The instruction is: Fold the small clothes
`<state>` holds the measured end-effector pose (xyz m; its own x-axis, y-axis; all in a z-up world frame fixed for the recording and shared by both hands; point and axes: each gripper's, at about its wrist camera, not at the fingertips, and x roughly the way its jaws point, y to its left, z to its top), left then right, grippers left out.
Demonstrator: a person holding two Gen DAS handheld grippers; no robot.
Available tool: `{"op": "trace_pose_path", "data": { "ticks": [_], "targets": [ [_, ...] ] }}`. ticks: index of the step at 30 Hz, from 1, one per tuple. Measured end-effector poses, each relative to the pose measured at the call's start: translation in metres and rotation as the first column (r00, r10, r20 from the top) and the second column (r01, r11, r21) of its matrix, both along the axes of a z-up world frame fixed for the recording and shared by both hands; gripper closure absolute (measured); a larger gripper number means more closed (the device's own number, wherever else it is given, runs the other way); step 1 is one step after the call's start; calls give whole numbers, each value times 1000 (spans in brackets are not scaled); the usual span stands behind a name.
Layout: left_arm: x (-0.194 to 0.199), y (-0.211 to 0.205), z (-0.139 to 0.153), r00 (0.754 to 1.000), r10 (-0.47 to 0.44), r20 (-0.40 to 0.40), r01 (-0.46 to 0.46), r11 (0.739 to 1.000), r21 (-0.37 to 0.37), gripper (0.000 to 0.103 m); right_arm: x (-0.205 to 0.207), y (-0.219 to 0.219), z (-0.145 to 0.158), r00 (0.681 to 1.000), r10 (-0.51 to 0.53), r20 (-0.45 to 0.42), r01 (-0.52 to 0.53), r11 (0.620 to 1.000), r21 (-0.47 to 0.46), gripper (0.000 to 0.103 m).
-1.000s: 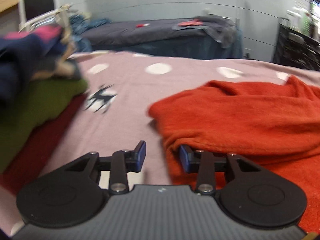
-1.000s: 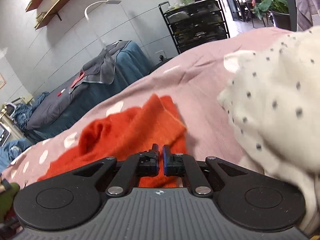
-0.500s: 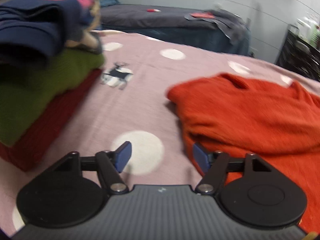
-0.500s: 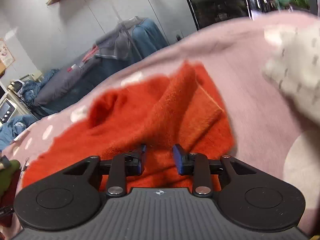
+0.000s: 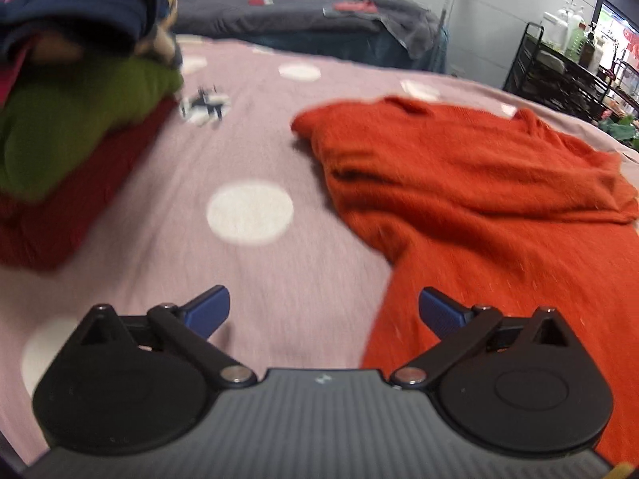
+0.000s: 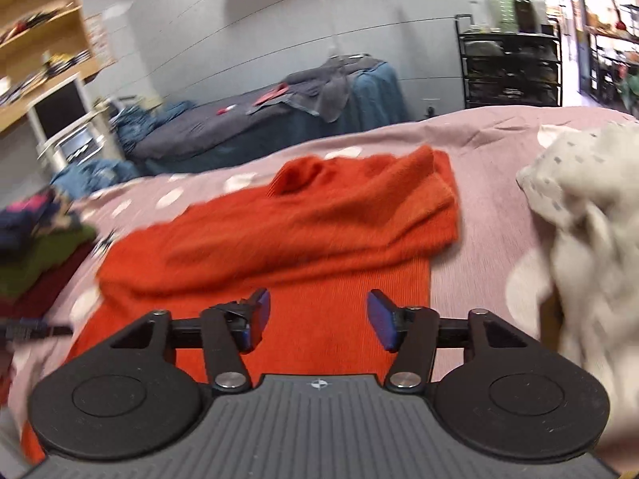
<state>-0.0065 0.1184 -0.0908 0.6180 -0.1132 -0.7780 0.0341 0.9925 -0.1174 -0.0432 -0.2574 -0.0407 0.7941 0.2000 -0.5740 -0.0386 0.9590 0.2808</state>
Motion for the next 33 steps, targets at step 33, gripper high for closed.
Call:
{"op": "trace_pose_path", "data": {
  "ticks": [33],
  "targets": [
    [-58,-3,-7,902,-389,-188,391,920,-29,5,-136,-25,-19,972,85,-221,-54,988,144,0]
  ]
}}
